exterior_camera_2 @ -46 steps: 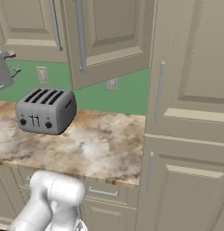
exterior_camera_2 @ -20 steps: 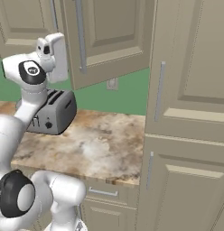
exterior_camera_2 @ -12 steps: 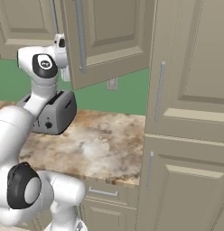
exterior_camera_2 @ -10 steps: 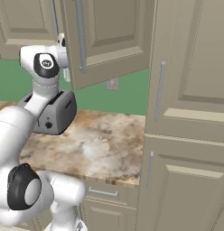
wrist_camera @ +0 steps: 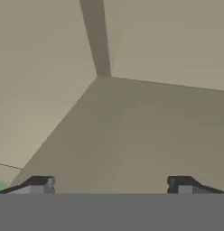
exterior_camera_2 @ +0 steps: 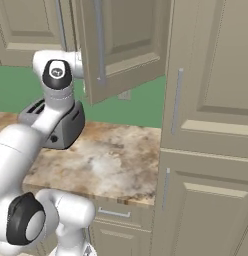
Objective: Move the shaker and oil and vinegar bottle from the cabinet to the dining counter.
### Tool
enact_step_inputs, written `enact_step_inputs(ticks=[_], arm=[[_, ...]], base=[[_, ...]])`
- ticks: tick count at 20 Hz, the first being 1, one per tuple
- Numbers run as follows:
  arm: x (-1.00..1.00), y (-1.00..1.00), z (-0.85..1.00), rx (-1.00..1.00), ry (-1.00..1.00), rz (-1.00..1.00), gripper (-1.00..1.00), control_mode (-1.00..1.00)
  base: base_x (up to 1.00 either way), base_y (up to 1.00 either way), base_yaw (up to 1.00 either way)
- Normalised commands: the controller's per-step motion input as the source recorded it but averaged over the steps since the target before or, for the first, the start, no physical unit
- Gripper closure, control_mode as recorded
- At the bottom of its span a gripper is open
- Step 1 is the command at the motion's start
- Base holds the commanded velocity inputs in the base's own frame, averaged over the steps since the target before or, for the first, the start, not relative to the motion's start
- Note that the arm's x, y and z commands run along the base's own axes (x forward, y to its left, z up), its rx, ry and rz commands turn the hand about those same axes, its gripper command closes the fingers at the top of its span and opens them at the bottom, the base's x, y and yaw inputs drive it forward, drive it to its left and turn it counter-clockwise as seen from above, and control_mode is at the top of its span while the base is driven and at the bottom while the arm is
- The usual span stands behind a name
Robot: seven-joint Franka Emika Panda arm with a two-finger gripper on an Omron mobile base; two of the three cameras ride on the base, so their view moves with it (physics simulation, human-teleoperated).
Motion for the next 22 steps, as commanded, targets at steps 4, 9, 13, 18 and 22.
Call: enact_step_inputs(ticks=[4,9,13,18,22], arm=[[-0.01,-0.72,0.0,-0.03,0.16,-0.19,-1.0,-1.0],[0.0,-0.81,0.0,-0.02,0.16,-0.17,-1.0,-1.0],[0.0,-0.74,0.0,0.0,0.12,-0.14,-1.0,-1.0],[-0.34,-0.37,-0.05,0.0,-0.02,-0.04,-1.0,-1.0],[-0.81,0.45,-0.12,0.0,-0.16,0.0,-1.0,-1.0]], base=[[0.0,0.0,0.0],[0.0,0.0,0.0],[0.0,0.0,0.0],[0.0,0.0,0.0],[0.0,0.0,0.0]])
